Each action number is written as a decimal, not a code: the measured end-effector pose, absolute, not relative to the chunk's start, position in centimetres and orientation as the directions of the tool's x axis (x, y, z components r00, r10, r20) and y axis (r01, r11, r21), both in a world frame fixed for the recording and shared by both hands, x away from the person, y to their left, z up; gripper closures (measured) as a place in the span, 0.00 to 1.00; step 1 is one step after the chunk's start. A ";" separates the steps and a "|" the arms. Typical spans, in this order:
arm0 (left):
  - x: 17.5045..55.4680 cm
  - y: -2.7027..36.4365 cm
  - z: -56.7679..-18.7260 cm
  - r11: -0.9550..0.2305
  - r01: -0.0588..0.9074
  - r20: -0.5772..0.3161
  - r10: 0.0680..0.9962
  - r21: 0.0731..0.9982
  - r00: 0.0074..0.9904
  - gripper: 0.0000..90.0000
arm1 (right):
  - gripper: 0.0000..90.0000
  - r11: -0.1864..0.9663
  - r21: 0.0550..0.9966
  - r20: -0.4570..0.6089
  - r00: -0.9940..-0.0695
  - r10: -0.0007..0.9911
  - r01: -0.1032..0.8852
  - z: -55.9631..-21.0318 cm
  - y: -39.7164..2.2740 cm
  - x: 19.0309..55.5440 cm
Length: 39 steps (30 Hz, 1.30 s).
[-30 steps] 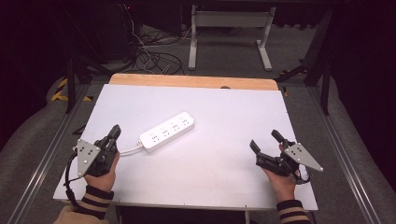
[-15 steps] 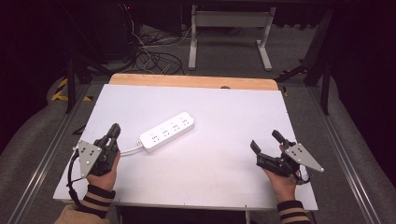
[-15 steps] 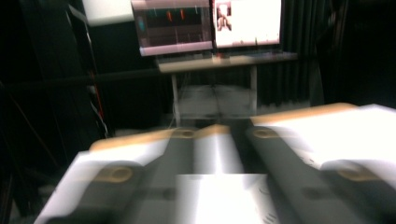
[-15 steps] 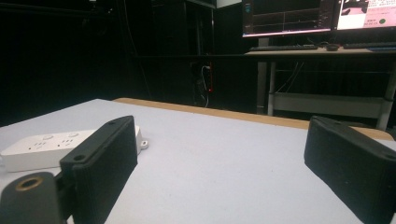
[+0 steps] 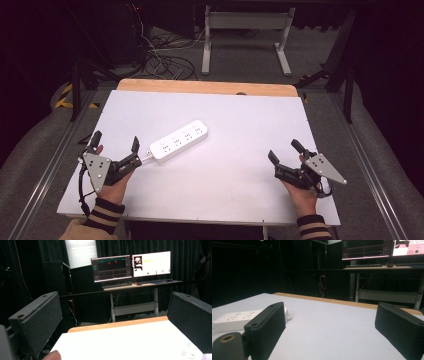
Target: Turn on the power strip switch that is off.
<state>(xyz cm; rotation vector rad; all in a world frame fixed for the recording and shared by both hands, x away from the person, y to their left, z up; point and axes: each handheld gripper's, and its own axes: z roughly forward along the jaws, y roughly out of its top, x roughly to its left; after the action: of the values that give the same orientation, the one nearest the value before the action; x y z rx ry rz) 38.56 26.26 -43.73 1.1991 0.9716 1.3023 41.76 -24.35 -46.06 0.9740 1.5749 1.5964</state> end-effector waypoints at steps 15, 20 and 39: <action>38.7 26.2 -43.8 -0.096 -0.166 0.110 0.991 0.981 0.080 0.00 | 0.11 -0.035 0.999 0.048 -0.486 0.873 0.037 -46.1 -24.3 41.7; 38.7 26.2 -43.8 -0.089 -0.161 0.104 0.991 0.983 0.087 0.00 | 0.11 -0.036 0.999 0.048 -0.487 0.872 0.034 -46.1 -24.4 41.6; 38.7 26.3 -44.0 -0.091 -0.131 0.104 0.990 0.987 0.094 0.00 | 0.11 -0.035 0.999 0.046 -0.487 0.872 0.031 -45.9 -24.3 41.6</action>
<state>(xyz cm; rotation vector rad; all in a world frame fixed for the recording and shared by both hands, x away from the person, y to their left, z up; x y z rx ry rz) 38.72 26.35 -43.99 1.2306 0.9941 1.2621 41.55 -24.34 -45.94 0.9718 1.5721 1.5991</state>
